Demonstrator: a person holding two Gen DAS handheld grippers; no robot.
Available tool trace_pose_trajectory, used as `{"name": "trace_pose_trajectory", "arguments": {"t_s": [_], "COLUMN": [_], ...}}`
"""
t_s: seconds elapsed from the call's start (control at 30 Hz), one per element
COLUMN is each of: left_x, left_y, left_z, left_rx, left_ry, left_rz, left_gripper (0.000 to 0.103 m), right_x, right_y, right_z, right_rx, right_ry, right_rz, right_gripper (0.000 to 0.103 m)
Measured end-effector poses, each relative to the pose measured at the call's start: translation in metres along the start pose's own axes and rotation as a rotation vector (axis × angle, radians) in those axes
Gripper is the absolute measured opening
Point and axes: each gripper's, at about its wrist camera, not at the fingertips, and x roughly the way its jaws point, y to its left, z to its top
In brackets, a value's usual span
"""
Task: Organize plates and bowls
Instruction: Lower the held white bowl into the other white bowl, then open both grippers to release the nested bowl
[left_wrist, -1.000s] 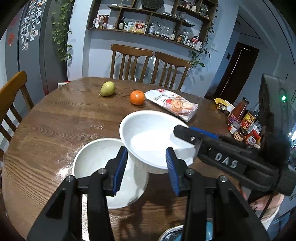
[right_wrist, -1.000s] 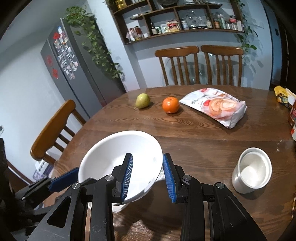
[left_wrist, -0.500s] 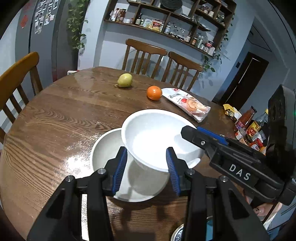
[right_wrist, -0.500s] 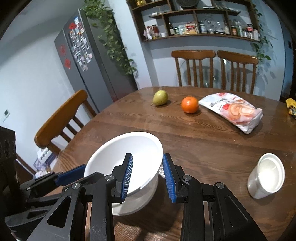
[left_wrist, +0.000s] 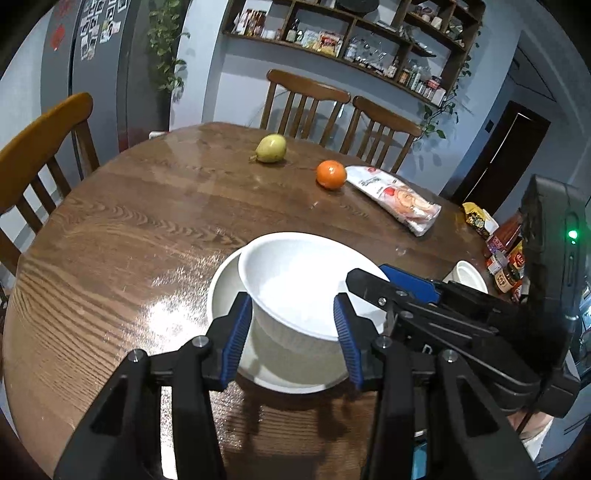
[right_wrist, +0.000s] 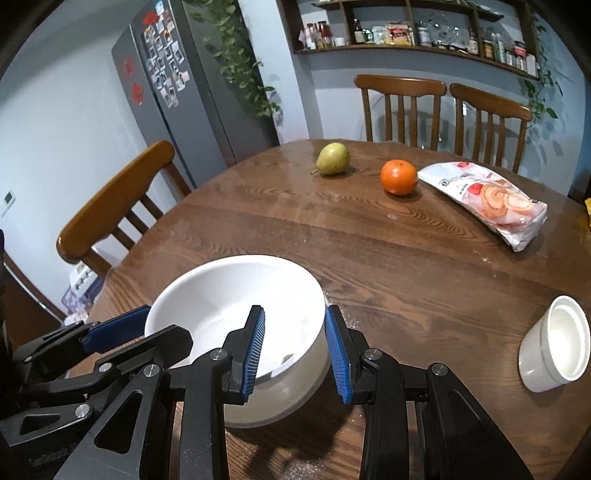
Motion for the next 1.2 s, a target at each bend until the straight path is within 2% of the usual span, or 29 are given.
{"name": "trace_pose_trajectory", "arguments": {"t_s": [0.27,0.6,0.7,0.77,0.87,1.0,1.1,1.2], "left_x": [0.008,0.021,0.022,0.021,0.019,0.011,0.009,0.011], "left_y": [0.004,0.014,0.015,0.017,0.021,0.024,0.027,0.031], "left_z": [-0.002,-0.002,-0.002,-0.001,0.000,0.002,0.003,0.005], "left_rx": [-0.007,-0.050,-0.064,-0.076,-0.097,-0.114,-0.126,-0.141], "left_ry": [0.030,0.104,0.118,0.124,0.136,0.109,0.097,0.084], "left_rz": [0.001,-0.018,-0.019,-0.015,-0.042,-0.043,-0.036,0.007], "left_gripper": [0.043,0.044,0.048,0.058,0.066,0.073,0.075,0.075], "right_x": [0.011,0.019,0.018,0.017,0.017,0.015,0.012,0.013], "right_y": [0.001,0.001,0.001,0.000,-0.002,-0.003,-0.007,-0.014], "right_z": [-0.003,-0.005,-0.005,-0.004,-0.003,-0.002,-0.001,0.000], "right_rx": [-0.012,-0.018,-0.022,-0.021,-0.013,-0.006,0.015,0.039], "right_ry": [0.030,0.058,0.062,0.061,0.066,0.066,0.064,0.068], "right_rz": [-0.021,-0.037,-0.040,-0.038,-0.030,-0.036,-0.022,-0.028], "right_gripper": [0.037,0.037,0.037,0.037,0.039,0.046,0.046,0.047]}}
